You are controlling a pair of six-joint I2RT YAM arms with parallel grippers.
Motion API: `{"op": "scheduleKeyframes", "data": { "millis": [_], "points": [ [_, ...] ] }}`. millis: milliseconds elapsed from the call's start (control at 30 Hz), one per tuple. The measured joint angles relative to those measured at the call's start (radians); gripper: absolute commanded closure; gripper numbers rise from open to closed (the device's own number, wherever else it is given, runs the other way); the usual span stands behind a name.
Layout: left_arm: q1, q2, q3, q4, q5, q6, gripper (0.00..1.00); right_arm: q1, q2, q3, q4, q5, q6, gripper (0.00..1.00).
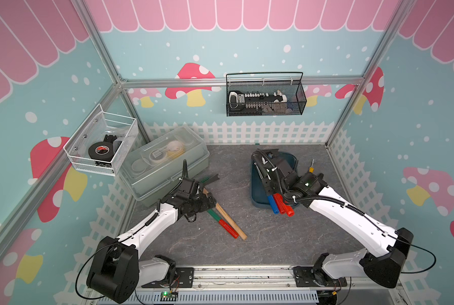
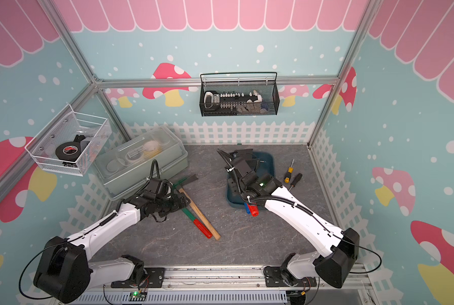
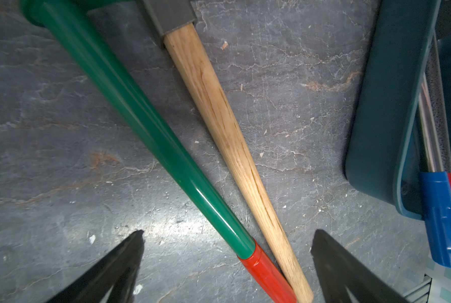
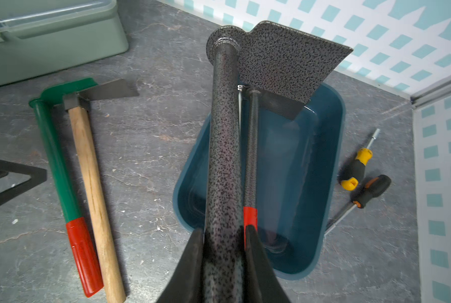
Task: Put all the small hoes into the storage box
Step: Pick up the hoe from the center of the board, then place the hoe in the storage box.
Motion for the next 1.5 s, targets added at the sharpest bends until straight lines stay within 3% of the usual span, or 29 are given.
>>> {"op": "scheduleKeyframes", "data": {
  "millis": [733,1500],
  "points": [
    [0.000,0.025,0.031,0.008,0.015,0.000,0.01,-0.248,-0.076,-0.237,0.069,-0.084,-0.065,0.92],
    [0.000,0.026,0.032,0.008,0.023,0.001,0.01,-0.328,0.133,-0.311,0.344,-0.187,-0.122,0.93]
  ]
}}
